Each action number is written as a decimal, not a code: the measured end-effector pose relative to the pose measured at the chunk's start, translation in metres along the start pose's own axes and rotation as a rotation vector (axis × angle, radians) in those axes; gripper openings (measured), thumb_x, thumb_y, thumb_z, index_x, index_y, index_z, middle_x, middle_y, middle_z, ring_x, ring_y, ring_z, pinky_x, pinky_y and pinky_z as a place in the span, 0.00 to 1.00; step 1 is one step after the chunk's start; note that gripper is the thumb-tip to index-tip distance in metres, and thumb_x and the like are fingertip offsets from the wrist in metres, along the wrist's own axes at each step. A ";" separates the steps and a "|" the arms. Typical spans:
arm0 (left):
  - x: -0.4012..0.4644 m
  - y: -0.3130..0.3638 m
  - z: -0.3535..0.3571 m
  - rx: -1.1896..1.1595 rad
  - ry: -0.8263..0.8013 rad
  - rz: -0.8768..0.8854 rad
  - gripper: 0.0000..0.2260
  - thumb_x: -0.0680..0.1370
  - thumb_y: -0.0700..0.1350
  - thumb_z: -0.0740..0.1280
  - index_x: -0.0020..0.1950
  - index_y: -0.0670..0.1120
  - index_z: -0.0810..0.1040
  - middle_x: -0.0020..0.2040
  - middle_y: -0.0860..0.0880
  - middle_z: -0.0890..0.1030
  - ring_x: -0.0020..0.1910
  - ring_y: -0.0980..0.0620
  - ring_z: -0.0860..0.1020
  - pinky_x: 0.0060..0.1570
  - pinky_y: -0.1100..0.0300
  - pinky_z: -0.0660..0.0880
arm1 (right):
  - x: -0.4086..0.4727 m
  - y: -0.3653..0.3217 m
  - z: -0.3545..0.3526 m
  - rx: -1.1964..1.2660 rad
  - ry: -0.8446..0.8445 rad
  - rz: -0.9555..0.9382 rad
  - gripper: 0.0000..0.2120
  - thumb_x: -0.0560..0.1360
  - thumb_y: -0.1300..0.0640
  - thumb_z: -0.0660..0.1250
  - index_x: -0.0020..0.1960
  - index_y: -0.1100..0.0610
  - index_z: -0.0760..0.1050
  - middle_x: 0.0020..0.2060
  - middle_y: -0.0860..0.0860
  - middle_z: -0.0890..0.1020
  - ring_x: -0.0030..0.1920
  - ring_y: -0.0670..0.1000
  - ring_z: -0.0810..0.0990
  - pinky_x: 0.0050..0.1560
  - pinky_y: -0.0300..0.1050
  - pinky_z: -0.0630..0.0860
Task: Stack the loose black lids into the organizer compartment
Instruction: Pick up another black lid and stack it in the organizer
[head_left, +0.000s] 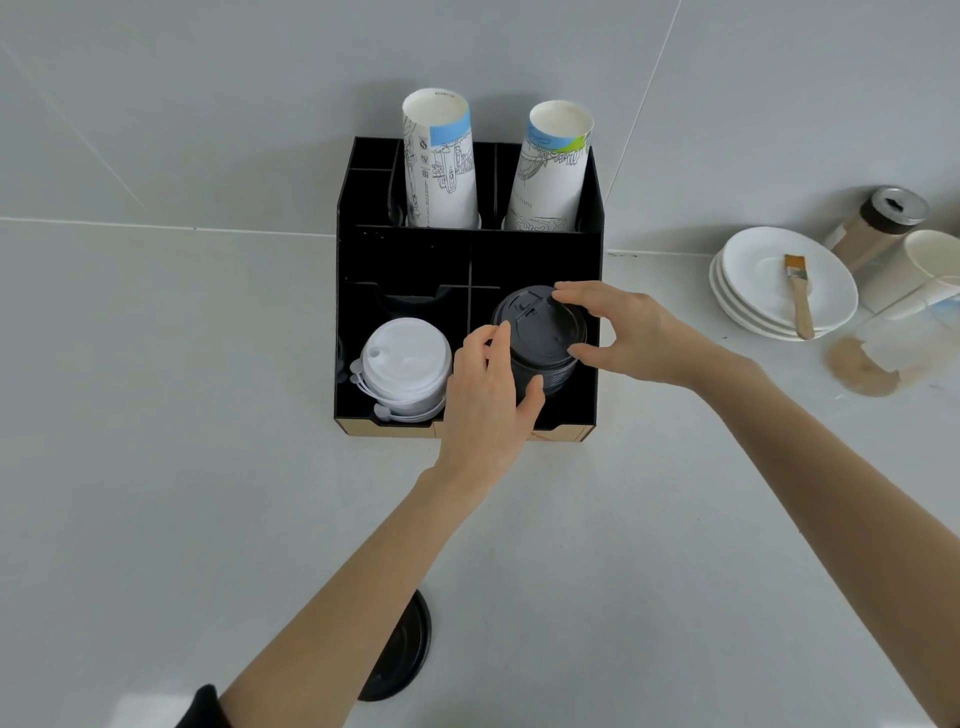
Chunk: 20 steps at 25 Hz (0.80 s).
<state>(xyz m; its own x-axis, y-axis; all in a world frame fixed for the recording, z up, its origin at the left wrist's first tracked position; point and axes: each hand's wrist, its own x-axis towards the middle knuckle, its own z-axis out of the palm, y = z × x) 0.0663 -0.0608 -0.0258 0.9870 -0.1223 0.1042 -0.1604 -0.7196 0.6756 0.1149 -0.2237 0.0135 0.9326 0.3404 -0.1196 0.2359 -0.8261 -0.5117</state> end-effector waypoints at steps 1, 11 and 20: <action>0.000 0.000 0.001 0.006 0.007 -0.003 0.28 0.72 0.53 0.54 0.67 0.37 0.62 0.64 0.36 0.69 0.62 0.39 0.70 0.60 0.48 0.71 | 0.002 0.000 0.000 0.007 0.001 0.002 0.26 0.72 0.61 0.66 0.68 0.56 0.63 0.70 0.52 0.66 0.67 0.53 0.67 0.62 0.35 0.59; 0.006 -0.004 0.001 -0.032 -0.043 -0.040 0.24 0.76 0.42 0.62 0.69 0.39 0.59 0.67 0.39 0.65 0.65 0.43 0.67 0.64 0.53 0.67 | 0.004 -0.002 0.013 0.012 -0.020 0.026 0.32 0.70 0.54 0.69 0.70 0.56 0.58 0.73 0.52 0.60 0.71 0.52 0.61 0.67 0.38 0.58; 0.004 -0.013 -0.007 -0.063 -0.104 0.008 0.24 0.76 0.41 0.62 0.70 0.41 0.59 0.69 0.42 0.65 0.66 0.46 0.66 0.64 0.55 0.66 | -0.003 -0.010 0.021 -0.043 0.001 0.048 0.33 0.72 0.53 0.66 0.71 0.56 0.54 0.74 0.52 0.55 0.73 0.53 0.56 0.71 0.46 0.58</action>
<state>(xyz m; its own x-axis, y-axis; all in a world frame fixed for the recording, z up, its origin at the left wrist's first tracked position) 0.0719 -0.0470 -0.0286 0.9790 -0.2007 0.0359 -0.1647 -0.6745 0.7197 0.1043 -0.2070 0.0014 0.9434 0.2997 -0.1418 0.2026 -0.8597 -0.4689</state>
